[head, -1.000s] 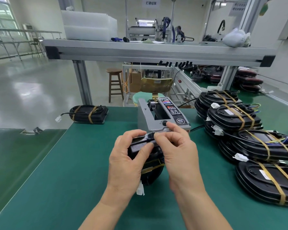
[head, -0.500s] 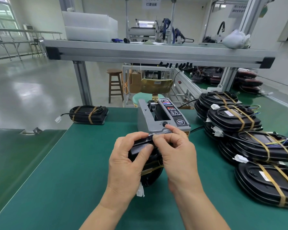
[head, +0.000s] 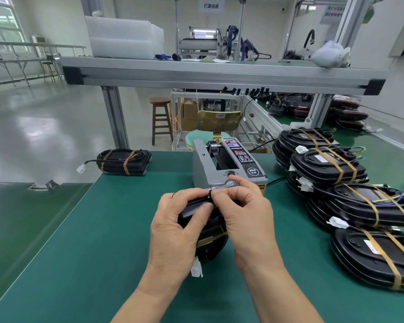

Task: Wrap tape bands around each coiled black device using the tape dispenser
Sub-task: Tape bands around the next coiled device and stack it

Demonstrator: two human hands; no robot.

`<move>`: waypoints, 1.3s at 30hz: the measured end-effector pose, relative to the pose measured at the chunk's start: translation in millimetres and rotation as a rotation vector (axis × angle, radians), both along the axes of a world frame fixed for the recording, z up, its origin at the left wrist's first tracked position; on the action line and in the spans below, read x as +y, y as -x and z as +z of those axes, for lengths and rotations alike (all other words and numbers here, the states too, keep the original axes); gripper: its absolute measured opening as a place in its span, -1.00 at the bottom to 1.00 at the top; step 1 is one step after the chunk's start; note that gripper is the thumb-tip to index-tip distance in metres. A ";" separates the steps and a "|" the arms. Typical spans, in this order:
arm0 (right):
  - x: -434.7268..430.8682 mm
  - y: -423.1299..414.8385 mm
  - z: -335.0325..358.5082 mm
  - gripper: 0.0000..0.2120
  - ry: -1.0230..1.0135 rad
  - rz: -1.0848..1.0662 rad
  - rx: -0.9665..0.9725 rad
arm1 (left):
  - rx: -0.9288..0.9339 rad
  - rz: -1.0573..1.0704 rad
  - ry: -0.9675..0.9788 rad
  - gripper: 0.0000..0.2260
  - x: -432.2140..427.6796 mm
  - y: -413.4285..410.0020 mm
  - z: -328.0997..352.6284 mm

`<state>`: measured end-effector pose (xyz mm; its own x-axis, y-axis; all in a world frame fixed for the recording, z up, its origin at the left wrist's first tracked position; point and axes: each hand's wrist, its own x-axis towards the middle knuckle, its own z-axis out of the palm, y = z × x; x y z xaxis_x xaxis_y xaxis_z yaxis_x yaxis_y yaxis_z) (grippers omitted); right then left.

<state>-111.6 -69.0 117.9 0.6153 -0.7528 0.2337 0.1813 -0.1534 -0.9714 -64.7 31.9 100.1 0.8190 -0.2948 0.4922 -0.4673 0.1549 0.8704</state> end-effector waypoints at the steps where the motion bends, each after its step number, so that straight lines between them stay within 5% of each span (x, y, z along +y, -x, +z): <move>1: 0.3 -0.3 0.0 -0.83 0.001 -0.003 0.001 | 0.002 0.003 0.004 -0.80 0.0 -0.1 -0.1; 21: -5.9 -4.4 -11.3 -0.82 0.033 -0.123 -0.003 | 0.008 -0.011 -0.005 -0.80 0.1 -4.0 -3.2; 26: -1.9 -11.7 -6.8 -0.55 0.061 -0.149 0.059 | 0.022 -0.014 -0.011 -0.74 0.5 -3.6 -4.2; 32: -10.2 -17.4 -8.0 -0.74 0.047 -0.144 0.024 | 0.095 -0.023 0.025 -0.56 1.3 -4.8 -0.1; 39: -7.5 -16.2 -6.0 -0.44 0.069 -0.058 0.067 | 0.101 -0.089 0.013 -0.51 2.9 -10.6 -2.1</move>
